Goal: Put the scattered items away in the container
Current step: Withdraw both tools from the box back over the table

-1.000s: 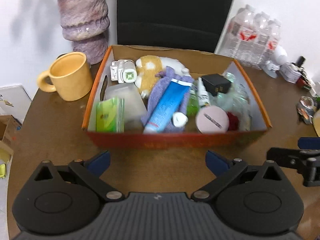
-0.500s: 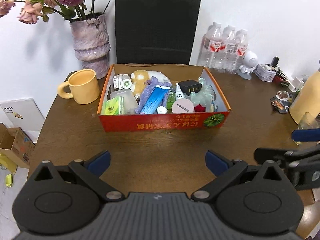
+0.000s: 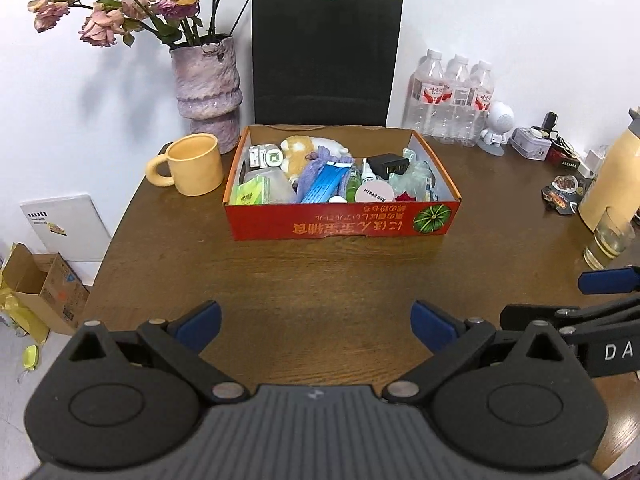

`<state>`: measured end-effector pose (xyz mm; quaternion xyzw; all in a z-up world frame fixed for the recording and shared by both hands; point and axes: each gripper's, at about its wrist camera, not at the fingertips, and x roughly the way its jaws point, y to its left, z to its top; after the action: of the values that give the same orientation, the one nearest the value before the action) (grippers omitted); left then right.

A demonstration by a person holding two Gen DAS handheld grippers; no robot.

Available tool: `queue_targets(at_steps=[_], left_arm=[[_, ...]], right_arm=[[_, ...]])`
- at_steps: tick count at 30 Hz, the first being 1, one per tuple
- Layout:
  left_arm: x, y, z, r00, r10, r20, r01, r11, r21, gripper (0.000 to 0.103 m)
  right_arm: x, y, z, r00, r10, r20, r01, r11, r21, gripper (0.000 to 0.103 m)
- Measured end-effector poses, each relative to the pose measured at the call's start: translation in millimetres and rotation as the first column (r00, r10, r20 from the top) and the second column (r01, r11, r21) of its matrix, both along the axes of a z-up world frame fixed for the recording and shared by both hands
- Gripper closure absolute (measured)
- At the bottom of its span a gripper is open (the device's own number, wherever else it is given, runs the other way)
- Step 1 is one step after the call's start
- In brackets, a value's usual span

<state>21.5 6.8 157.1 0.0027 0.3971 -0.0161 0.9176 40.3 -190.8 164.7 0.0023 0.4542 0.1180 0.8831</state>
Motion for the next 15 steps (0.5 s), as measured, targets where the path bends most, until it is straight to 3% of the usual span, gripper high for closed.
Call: queue_targets(at_steps=[15], left_arm=[[-19, 3, 5, 0.999, 0.020, 0.039, -0.022, 0.999, 0.036, 0.000]], right_arm=[[-23, 8, 2, 1.000, 0.001, 0.020, -0.001, 1.000, 0.017, 0.000]])
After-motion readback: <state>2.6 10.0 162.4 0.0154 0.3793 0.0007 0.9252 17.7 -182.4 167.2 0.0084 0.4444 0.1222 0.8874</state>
